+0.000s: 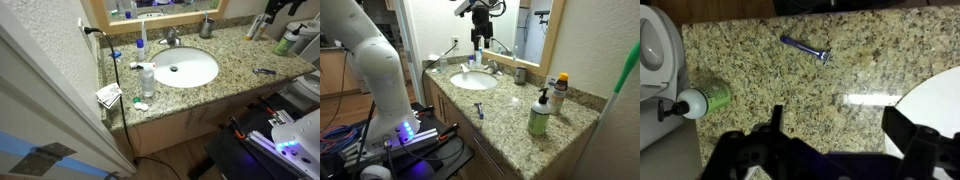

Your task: Open the tap

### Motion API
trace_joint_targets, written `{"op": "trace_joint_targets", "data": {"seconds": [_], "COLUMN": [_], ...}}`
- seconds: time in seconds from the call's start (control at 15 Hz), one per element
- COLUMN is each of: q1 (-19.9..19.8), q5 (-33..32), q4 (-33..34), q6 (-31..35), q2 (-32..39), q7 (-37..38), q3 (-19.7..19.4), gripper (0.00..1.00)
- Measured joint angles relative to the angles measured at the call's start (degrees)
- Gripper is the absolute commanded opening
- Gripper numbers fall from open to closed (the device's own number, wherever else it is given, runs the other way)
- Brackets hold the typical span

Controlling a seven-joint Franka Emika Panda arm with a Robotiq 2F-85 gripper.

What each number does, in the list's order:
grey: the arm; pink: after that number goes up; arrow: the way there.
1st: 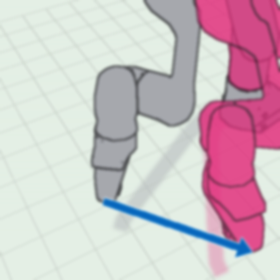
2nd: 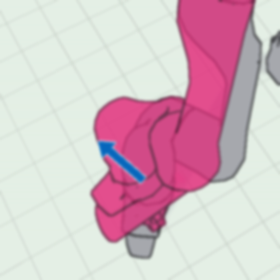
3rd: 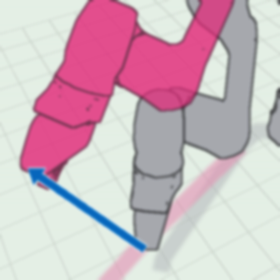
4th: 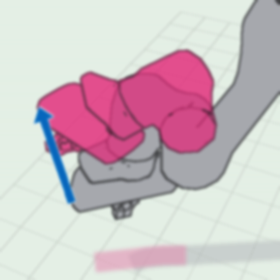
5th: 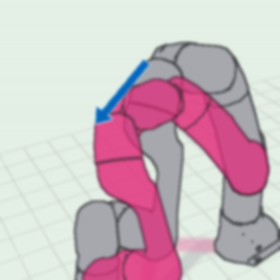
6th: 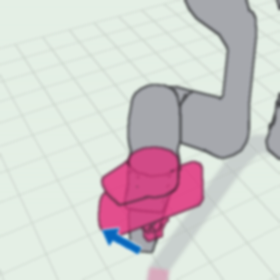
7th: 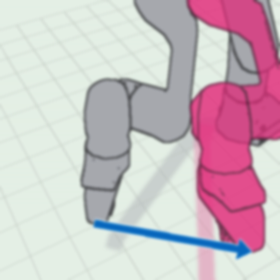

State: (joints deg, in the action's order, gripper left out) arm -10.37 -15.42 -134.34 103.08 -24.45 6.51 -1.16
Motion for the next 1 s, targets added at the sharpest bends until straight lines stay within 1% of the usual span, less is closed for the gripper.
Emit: {"op": "trace_joint_targets", "data": {"seconds": [0.13, 0.27, 0.4, 0.53, 0.67, 0.73, 0.87, 1.0], "q1": [0.0, 1.0, 4.01, 7.99, 11.16, 12.29, 13.71, 13.95], "q5": [0.0, 0.78, 4.13, 8.55, 12.14, 13.62, 16.67, 17.23], "q4": [0.0, -0.23, -0.44, 0.52, 4.14, 7.03, 13.57, 16.79], "q6": [0.0, -0.01, 1.78, 6.75, 11.67, 12.86, 12.83, 12.64], "q2": [0.0, 0.72, 3.97, 9.13, 14.79, 17.64, 22.73, 25.34], "q7": [0.0, -0.47, -1.83, -2.81, -2.95, -2.97, -4.81, -5.5], "q3": [0.0, -0.06, 0.2, 1.14, 2.51, 3.07, 3.71, 3.77], "gripper": [1.0, 1.0, 1.0, 1.0, 1.0, 1.0, 1.0, 1.0]}}
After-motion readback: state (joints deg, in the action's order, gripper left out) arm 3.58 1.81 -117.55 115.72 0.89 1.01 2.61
